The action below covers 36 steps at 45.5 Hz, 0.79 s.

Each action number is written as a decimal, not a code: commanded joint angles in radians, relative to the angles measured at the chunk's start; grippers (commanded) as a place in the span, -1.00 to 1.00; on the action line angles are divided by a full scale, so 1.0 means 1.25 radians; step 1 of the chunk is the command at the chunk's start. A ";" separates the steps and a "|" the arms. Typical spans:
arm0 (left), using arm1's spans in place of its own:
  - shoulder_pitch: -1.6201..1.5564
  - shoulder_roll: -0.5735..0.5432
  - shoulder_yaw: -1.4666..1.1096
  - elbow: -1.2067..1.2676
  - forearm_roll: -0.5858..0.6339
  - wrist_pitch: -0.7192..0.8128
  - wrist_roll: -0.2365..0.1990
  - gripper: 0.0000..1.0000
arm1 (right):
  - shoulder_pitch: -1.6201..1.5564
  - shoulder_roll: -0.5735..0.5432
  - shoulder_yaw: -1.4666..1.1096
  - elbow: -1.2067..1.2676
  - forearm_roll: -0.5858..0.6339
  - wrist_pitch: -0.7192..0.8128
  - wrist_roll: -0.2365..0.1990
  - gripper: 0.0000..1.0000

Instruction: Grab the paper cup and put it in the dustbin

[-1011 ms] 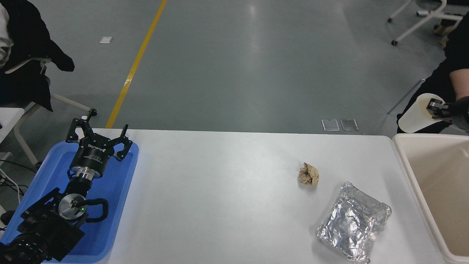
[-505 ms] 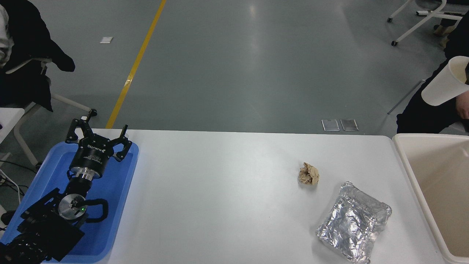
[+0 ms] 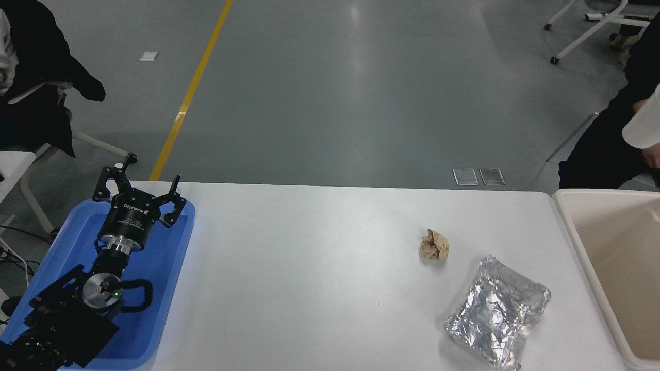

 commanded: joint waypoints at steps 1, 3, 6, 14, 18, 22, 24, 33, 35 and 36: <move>0.000 0.000 0.000 0.000 0.000 0.000 -0.001 1.00 | -0.237 0.026 0.014 -0.195 0.071 -0.092 -0.010 -1.00; 0.000 0.000 0.000 0.000 0.000 0.000 -0.001 1.00 | -0.293 0.042 0.025 -0.236 0.095 -0.114 -0.010 -1.00; 0.000 0.000 0.000 0.000 0.000 0.000 -0.001 1.00 | -0.378 0.066 0.058 -0.282 0.126 -0.141 -0.010 -1.00; 0.000 0.000 0.000 0.000 0.000 0.000 -0.001 1.00 | -0.561 0.107 0.193 -0.372 0.137 -0.201 -0.009 -1.00; 0.000 0.000 0.000 0.000 0.000 0.000 -0.001 1.00 | -0.638 0.143 0.254 -0.436 0.138 -0.213 -0.009 -1.00; 0.000 0.000 0.000 0.000 0.000 0.000 -0.001 1.00 | -0.710 0.182 0.314 -0.486 0.138 -0.228 -0.009 -1.00; 0.000 0.000 0.000 0.000 0.000 0.000 -0.001 1.00 | -0.739 0.198 0.342 -0.500 0.138 -0.239 -0.009 -1.00; 0.000 -0.001 0.000 0.000 0.000 0.000 -0.001 1.00 | -0.816 0.238 0.414 -0.506 0.138 -0.297 -0.009 -1.00; 0.000 0.000 0.000 0.000 0.000 0.000 -0.001 1.00 | -0.826 0.243 0.423 -0.507 0.138 -0.299 -0.008 -1.00; 0.000 0.000 0.000 0.000 0.000 0.000 -0.001 1.00 | -0.832 0.244 0.428 -0.506 0.138 -0.300 -0.008 -1.00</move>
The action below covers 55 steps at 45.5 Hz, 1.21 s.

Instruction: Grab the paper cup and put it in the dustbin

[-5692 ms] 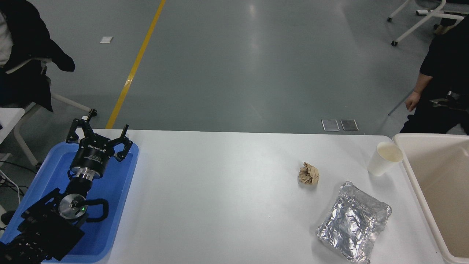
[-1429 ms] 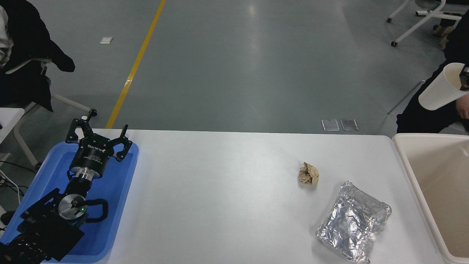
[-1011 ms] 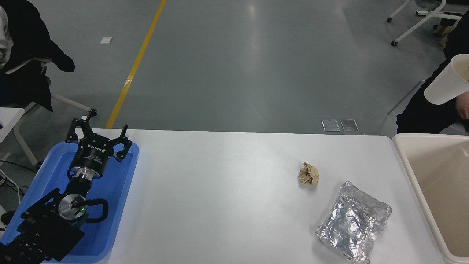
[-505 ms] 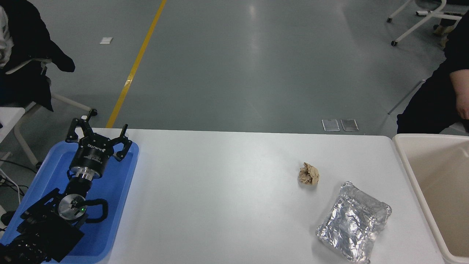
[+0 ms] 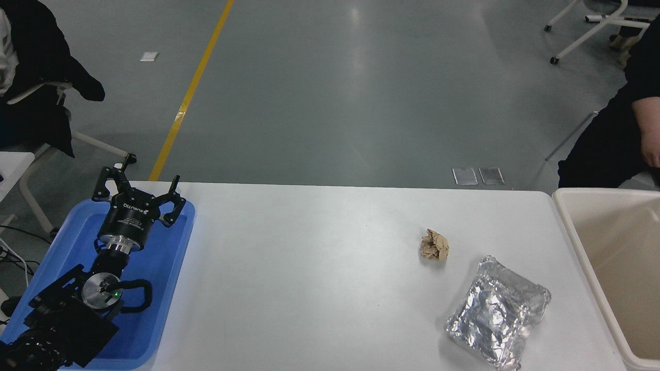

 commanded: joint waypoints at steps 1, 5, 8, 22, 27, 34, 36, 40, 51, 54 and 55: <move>0.000 -0.001 0.000 0.000 0.000 0.000 0.000 1.00 | -0.116 0.052 0.093 -0.039 0.004 -0.048 0.001 -1.00; 0.000 0.000 0.000 0.000 0.000 0.000 0.000 1.00 | -0.136 0.059 0.106 -0.039 0.004 -0.054 0.002 -1.00; 0.000 0.000 0.000 0.000 0.000 0.000 0.000 1.00 | -0.145 0.065 0.111 -0.039 0.004 -0.059 0.002 -1.00; 0.000 0.000 0.000 0.000 -0.001 0.000 0.000 1.00 | -0.154 0.087 0.128 -0.039 0.004 -0.069 0.002 -1.00; 0.000 0.000 0.000 0.000 0.000 0.000 0.000 1.00 | -0.154 0.091 0.128 -0.039 0.004 -0.070 0.001 -1.00; 0.000 0.000 0.000 0.000 0.000 0.000 0.000 1.00 | -0.144 0.086 0.128 -0.039 0.003 -0.075 0.001 -0.32; 0.000 0.000 0.000 0.000 0.000 0.000 0.000 1.00 | -0.142 0.085 0.127 -0.038 0.004 -0.079 0.001 0.26; 0.000 0.000 0.000 0.000 0.000 0.000 0.000 1.00 | -0.114 0.080 0.127 -0.028 0.004 -0.070 0.001 1.00; 0.000 0.000 0.000 -0.001 0.000 0.000 0.000 1.00 | 0.025 0.004 0.111 0.055 0.003 -0.054 0.001 1.00; 0.000 0.000 0.000 0.000 0.000 0.000 0.000 1.00 | 0.090 -0.021 0.104 0.098 -0.003 -0.054 0.001 1.00; 0.000 0.000 0.000 0.000 0.000 0.000 0.000 1.00 | 0.117 -0.027 0.098 0.116 -0.005 -0.053 0.001 1.00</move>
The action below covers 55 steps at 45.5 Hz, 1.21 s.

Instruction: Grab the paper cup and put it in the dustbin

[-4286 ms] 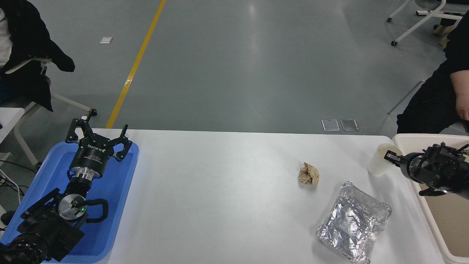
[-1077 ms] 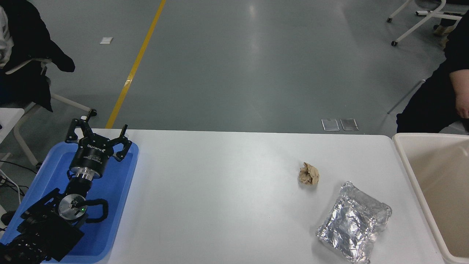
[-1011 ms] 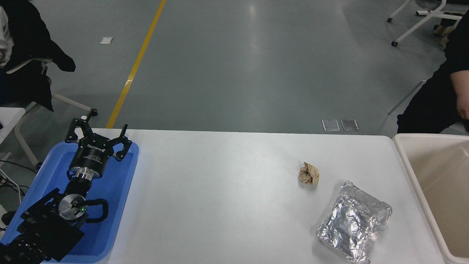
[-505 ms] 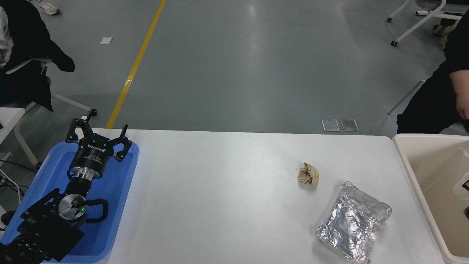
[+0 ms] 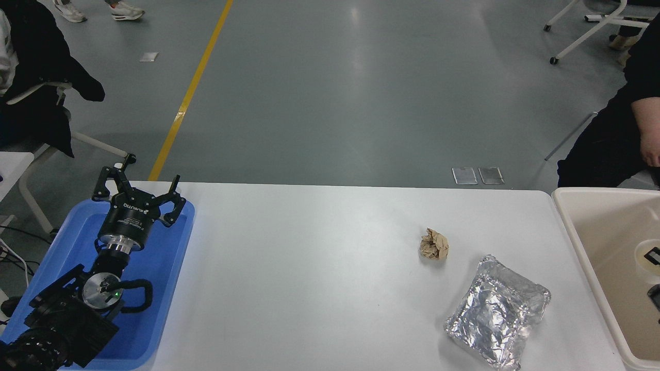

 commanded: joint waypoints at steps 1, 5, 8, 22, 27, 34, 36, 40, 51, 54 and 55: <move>0.000 0.000 0.000 0.000 0.000 0.000 0.000 1.00 | 0.187 -0.069 -0.027 0.124 -0.010 0.009 0.001 1.00; 0.000 -0.001 0.000 0.000 0.000 0.000 0.000 1.00 | 0.298 -0.095 -0.082 0.232 -0.013 0.026 0.000 1.00; 0.000 0.000 0.000 0.000 0.000 0.000 0.001 1.00 | 0.399 -0.118 -0.143 0.325 -0.014 0.052 0.000 1.00; 0.000 0.000 0.000 0.000 0.000 0.000 0.001 1.00 | 0.754 -0.086 -0.386 0.604 -0.013 0.204 -0.001 1.00; 0.000 -0.001 0.000 0.000 0.000 0.000 0.001 1.00 | 0.834 -0.083 -0.413 0.666 -0.013 0.297 -0.001 1.00; 0.000 0.000 0.000 0.000 0.000 0.000 0.001 1.00 | 0.961 -0.085 -0.477 0.778 -0.018 0.442 -0.001 1.00; 0.000 0.000 0.000 0.000 0.000 0.000 0.000 1.00 | 0.998 -0.085 -0.499 0.812 -0.024 0.483 -0.001 1.00; 0.000 -0.001 0.000 0.000 0.000 0.000 0.000 1.00 | 1.056 -0.085 -0.518 0.875 -0.036 0.538 -0.001 1.00; 0.000 0.000 0.000 0.000 0.000 0.000 0.000 1.00 | 1.160 -0.087 -0.520 0.996 -0.073 0.685 -0.001 1.00; 0.000 0.000 0.000 0.000 0.000 0.000 0.000 1.00 | 1.185 -0.087 -0.520 1.016 -0.079 0.707 -0.001 1.00; 0.000 0.000 0.000 0.000 0.000 0.000 0.000 1.00 | 1.192 -0.087 -0.520 1.021 -0.082 0.707 -0.001 1.00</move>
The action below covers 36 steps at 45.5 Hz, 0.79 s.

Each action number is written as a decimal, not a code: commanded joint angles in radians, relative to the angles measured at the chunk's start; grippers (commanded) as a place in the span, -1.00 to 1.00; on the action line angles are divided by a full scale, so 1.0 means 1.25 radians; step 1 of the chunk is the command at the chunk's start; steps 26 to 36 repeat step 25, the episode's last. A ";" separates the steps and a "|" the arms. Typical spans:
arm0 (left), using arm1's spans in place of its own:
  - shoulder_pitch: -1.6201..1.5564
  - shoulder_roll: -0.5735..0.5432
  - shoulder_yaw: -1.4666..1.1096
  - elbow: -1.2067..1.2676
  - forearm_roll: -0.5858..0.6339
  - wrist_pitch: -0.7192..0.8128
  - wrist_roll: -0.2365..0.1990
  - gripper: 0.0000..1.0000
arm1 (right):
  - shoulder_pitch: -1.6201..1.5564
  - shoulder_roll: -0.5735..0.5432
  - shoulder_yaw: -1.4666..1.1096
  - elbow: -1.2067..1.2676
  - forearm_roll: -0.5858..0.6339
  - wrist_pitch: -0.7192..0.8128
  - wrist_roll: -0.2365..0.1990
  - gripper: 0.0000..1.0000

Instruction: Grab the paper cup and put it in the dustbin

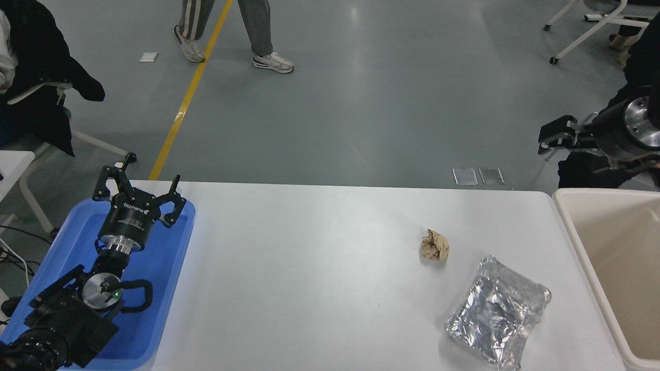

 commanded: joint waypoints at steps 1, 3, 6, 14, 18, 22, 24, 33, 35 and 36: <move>0.000 0.000 0.000 0.000 0.000 0.000 0.000 1.00 | 0.119 0.001 -0.018 0.111 -0.031 0.118 0.000 1.00; 0.000 0.000 0.000 0.000 0.000 0.000 0.000 1.00 | 0.138 0.002 -0.015 0.121 -0.037 0.118 0.000 1.00; 0.000 0.000 0.000 0.000 -0.001 0.000 0.000 1.00 | 0.153 0.008 -0.011 0.125 -0.042 0.118 0.000 1.00; 0.000 0.000 0.000 0.000 0.000 0.000 0.000 1.00 | 0.158 0.035 0.002 0.124 -0.045 0.118 0.000 1.00; 0.000 0.000 0.000 0.000 0.000 0.000 0.000 1.00 | 0.152 0.051 0.008 0.122 -0.045 0.118 0.000 1.00; 0.000 0.000 0.000 0.000 0.000 0.000 0.000 1.00 | 0.146 0.062 0.016 0.119 -0.045 0.118 0.000 1.00; 0.000 0.000 0.000 0.000 -0.001 0.000 0.000 1.00 | 0.145 0.065 0.022 0.117 -0.045 0.118 0.000 1.00; 0.000 0.000 0.000 0.000 0.000 0.000 0.000 1.00 | 0.144 0.065 0.023 0.117 -0.045 0.118 0.000 1.00; 0.000 0.000 0.000 0.000 0.000 0.000 0.000 1.00 | 0.144 0.065 0.023 0.117 -0.045 0.118 0.000 1.00; 0.000 0.000 0.000 0.000 0.000 0.000 0.000 1.00 | 0.144 0.065 0.023 0.117 -0.045 0.118 0.000 1.00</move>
